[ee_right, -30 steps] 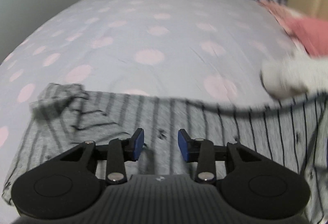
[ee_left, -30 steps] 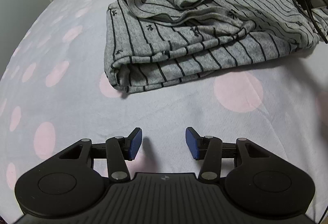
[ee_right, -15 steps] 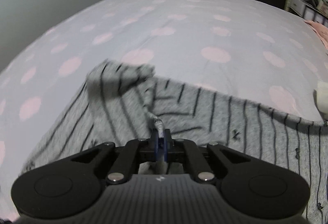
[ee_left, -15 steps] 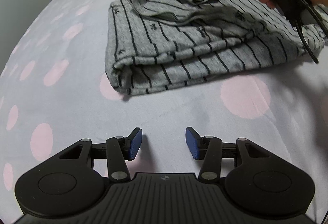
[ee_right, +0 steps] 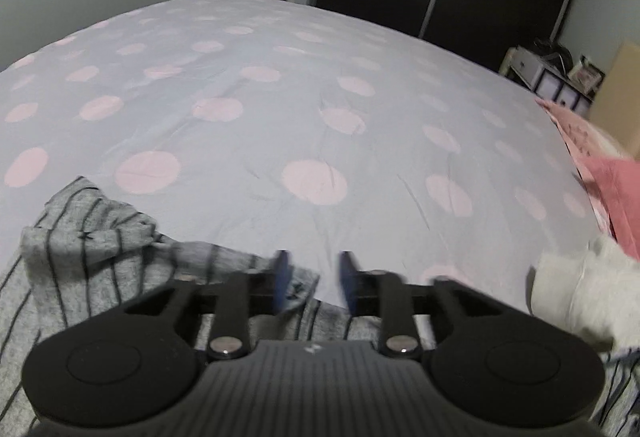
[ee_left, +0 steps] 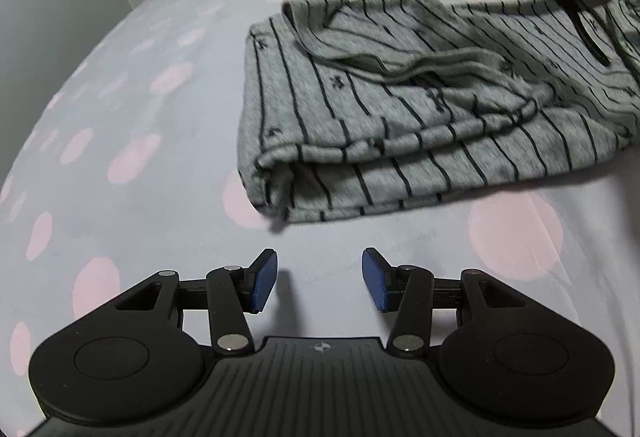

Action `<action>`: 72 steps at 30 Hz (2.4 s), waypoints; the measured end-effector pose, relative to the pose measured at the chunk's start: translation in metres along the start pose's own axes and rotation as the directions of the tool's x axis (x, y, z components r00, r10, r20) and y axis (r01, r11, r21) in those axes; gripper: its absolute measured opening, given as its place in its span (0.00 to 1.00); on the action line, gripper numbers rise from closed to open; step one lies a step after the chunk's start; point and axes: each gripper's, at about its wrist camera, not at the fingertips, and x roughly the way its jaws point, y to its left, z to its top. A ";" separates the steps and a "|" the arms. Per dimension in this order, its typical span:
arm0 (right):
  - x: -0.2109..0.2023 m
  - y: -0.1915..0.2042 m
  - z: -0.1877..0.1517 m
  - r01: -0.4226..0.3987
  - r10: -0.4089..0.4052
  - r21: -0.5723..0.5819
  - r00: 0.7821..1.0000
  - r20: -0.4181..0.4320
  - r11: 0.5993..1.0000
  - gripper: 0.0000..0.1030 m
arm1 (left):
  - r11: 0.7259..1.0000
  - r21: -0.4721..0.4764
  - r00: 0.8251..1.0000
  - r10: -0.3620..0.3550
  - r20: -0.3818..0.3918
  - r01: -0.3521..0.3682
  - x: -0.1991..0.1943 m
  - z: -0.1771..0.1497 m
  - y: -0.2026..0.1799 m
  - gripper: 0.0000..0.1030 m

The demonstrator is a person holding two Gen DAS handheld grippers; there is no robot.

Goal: Fold clothes

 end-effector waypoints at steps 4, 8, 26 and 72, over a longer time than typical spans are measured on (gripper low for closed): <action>-0.017 0.022 -0.004 -0.149 0.149 -0.013 0.989 0.005 0.989 0.36 | 0.999 0.020 0.999 0.025 0.029 -0.026 0.003 0.005 0.001 0.44; -0.027 0.060 -0.010 -0.265 0.265 -0.047 0.964 -0.004 0.963 0.48 | 1.000 0.017 0.999 0.017 0.036 -0.018 0.001 0.007 0.000 0.44; -0.017 0.072 -0.003 -0.198 0.198 0.015 0.980 -0.001 0.980 0.07 | 1.000 0.016 0.999 0.018 0.031 -0.019 0.000 0.000 0.005 0.44; -0.094 -0.029 -0.140 -0.391 0.424 0.508 0.904 0.055 0.767 0.10 | 0.998 -0.038 0.991 0.060 0.124 -0.055 0.030 0.021 0.032 0.12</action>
